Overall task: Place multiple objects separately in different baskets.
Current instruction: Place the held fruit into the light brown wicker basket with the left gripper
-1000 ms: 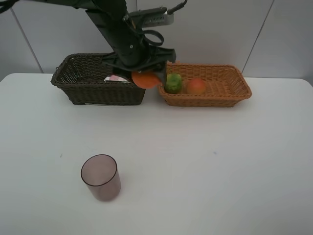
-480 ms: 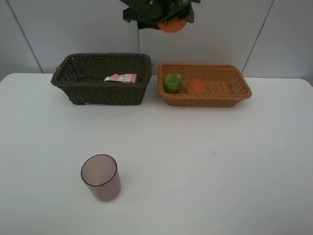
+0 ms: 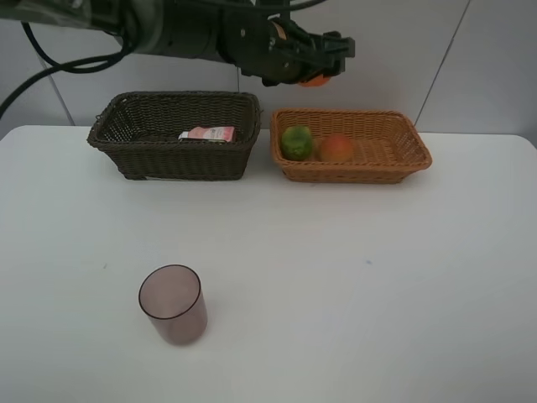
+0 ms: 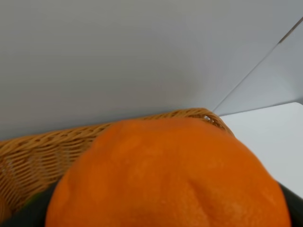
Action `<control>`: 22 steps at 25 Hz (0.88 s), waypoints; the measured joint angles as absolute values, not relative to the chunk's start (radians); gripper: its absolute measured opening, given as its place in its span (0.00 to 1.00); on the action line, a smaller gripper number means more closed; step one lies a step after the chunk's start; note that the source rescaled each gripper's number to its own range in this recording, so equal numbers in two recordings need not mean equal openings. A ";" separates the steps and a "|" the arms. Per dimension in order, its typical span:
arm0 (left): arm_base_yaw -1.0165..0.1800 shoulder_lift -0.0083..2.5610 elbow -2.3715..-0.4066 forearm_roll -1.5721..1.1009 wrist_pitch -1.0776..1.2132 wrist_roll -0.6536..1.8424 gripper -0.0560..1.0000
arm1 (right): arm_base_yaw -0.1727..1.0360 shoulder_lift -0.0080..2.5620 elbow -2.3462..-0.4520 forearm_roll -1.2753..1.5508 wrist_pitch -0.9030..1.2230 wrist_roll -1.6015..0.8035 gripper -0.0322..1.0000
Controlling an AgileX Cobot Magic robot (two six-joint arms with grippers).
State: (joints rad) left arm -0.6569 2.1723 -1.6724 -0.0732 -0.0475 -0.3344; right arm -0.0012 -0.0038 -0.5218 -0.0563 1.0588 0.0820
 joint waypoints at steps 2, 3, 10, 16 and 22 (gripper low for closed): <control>-0.660 2.216 -1.672 -0.061 -0.095 -0.324 0.91 | -0.001 -0.004 -0.522 -0.056 1.059 0.082 1.00; -0.660 2.238 -1.672 -0.052 -0.112 -0.316 0.91 | -0.001 -0.004 -0.522 -0.056 1.059 0.082 1.00; -0.667 2.351 -1.672 0.037 -0.142 -0.266 0.91 | -0.001 -0.004 -0.522 -0.056 1.059 0.082 1.00; -0.668 2.365 -1.672 0.075 -0.142 -0.259 0.91 | -0.001 -0.004 -0.522 -0.056 1.059 0.082 1.00; -0.690 2.365 -1.672 0.083 -0.126 -0.256 0.91 | -0.001 -0.004 -0.522 -0.056 1.059 0.082 1.00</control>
State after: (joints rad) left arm -0.6896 2.3655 -1.6724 0.0829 -0.1264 -0.2557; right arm -0.0012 -0.0038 -0.5218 -0.0563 1.0588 0.0820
